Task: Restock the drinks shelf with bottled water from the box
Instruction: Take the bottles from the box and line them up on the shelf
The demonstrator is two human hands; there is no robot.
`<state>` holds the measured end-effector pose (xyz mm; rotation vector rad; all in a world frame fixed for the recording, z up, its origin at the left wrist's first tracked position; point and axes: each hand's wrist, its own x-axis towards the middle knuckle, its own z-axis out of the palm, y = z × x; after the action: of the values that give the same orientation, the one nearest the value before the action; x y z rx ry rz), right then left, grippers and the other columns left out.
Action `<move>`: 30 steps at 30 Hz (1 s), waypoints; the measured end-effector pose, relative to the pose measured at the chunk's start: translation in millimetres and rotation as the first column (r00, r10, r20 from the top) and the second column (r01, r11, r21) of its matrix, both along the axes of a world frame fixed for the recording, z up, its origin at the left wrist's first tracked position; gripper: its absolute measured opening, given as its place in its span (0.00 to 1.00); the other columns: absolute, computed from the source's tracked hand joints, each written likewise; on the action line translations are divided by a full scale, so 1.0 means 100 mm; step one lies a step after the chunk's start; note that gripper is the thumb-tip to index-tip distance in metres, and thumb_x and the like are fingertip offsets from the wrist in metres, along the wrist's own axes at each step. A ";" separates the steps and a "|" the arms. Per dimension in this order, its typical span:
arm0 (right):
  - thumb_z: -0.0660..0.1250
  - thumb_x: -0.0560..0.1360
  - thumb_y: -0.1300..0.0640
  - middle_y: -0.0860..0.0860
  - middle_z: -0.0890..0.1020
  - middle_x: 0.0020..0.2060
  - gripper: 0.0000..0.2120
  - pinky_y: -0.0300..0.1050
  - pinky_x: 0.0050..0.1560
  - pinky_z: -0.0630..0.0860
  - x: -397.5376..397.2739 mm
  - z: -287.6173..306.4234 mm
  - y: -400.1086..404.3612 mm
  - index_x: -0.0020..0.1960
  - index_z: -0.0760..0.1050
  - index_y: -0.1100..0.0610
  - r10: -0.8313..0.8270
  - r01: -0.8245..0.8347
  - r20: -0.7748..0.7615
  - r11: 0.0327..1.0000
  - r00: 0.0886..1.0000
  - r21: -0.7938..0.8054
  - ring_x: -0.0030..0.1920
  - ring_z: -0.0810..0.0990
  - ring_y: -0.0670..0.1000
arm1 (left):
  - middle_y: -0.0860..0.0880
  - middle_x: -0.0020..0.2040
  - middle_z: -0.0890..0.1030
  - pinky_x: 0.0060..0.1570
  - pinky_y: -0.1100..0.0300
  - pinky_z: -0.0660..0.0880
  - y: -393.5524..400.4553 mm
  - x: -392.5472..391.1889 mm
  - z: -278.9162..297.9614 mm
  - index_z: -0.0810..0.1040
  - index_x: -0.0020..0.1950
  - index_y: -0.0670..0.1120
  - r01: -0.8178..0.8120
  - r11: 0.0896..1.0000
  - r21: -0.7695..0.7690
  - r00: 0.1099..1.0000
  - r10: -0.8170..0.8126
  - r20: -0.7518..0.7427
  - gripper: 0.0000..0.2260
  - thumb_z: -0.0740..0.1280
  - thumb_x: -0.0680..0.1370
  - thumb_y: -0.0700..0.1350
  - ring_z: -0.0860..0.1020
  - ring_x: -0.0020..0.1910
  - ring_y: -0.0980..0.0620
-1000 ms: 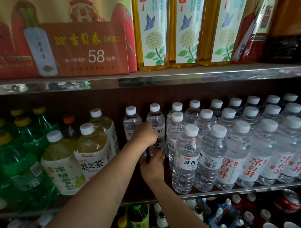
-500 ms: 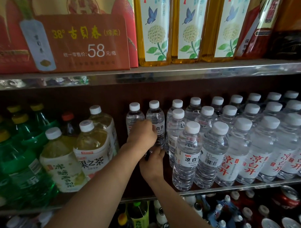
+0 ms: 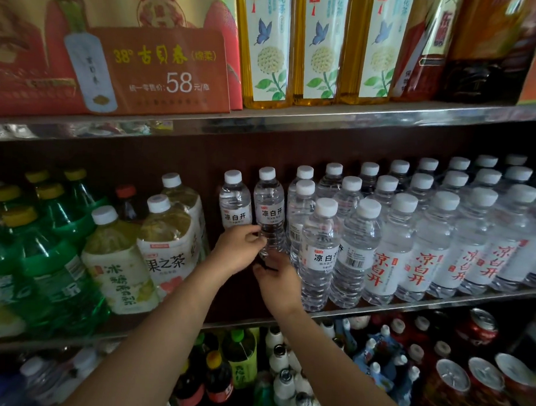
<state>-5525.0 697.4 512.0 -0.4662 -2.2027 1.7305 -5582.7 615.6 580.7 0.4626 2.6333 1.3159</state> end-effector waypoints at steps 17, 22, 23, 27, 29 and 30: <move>0.70 0.75 0.54 0.47 0.80 0.45 0.12 0.42 0.47 0.77 1.80 -0.40 0.83 0.57 0.74 0.54 0.097 -0.092 0.038 0.990 0.995 -0.106 0.47 0.80 0.47 | 0.45 0.61 0.79 0.45 0.64 0.73 0.25 1.92 -0.96 0.73 0.68 0.44 -0.149 0.943 0.299 0.955 0.059 0.291 0.20 0.69 0.76 0.40 0.78 0.49 0.56; 0.72 0.73 0.50 0.45 0.78 0.52 0.20 0.40 0.50 0.77 2.27 -1.02 1.01 0.62 0.73 0.52 0.098 -0.120 0.176 0.985 0.980 0.121 0.51 0.77 0.43 | 0.51 0.62 0.76 0.51 0.62 0.72 0.24 2.33 -1.62 0.69 0.70 0.49 -0.037 0.997 0.070 0.976 0.022 0.215 0.25 0.72 0.74 0.44 0.76 0.57 0.54; 0.72 0.72 0.50 0.45 0.78 0.53 0.21 0.42 0.53 0.76 2.36 -1.23 1.04 0.63 0.73 0.52 0.084 -0.120 0.198 0.977 0.977 0.178 0.54 0.77 0.44 | 0.52 0.61 0.75 0.51 0.63 0.72 0.23 2.40 -1.80 0.69 0.70 0.49 -0.008 1.000 0.016 0.979 0.004 0.205 0.26 0.72 0.74 0.44 0.75 0.58 0.55; 0.72 0.72 0.50 0.49 0.79 0.59 0.24 0.39 0.55 0.74 2.74 -2.15 1.06 0.65 0.72 0.54 0.030 -0.128 0.309 0.945 0.951 0.302 0.60 0.77 0.49 | 0.49 0.64 0.75 0.60 0.55 0.74 0.14 2.68 -2.70 0.68 0.71 0.48 0.047 0.997 -0.066 0.953 -0.025 0.301 0.29 0.74 0.72 0.43 0.75 0.63 0.51; 0.72 0.73 0.51 0.49 0.77 0.61 0.26 0.36 0.54 0.71 2.90 -2.63 1.05 0.67 0.71 0.54 -0.004 -0.112 0.356 0.946 0.935 0.304 0.61 0.76 0.49 | 0.49 0.66 0.73 0.61 0.55 0.73 0.10 2.82 -3.22 0.66 0.72 0.49 0.067 0.993 -0.101 0.926 -0.025 0.376 0.31 0.74 0.72 0.44 0.73 0.65 0.51; 0.73 0.72 0.51 0.50 0.77 0.62 0.26 0.36 0.54 0.70 2.98 -2.87 1.04 0.68 0.70 0.54 -0.021 -0.096 0.371 0.952 0.928 0.292 0.61 0.76 0.49 | 0.49 0.67 0.72 0.61 0.56 0.73 0.09 2.90 -3.48 0.65 0.73 0.49 0.087 0.988 -0.124 0.910 -0.029 0.414 0.33 0.75 0.71 0.45 0.72 0.66 0.51</move>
<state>-5227.3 801.4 224.5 -0.7244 -2.7018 1.3637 -5293.1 624.6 232.4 0.2107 2.3178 1.0619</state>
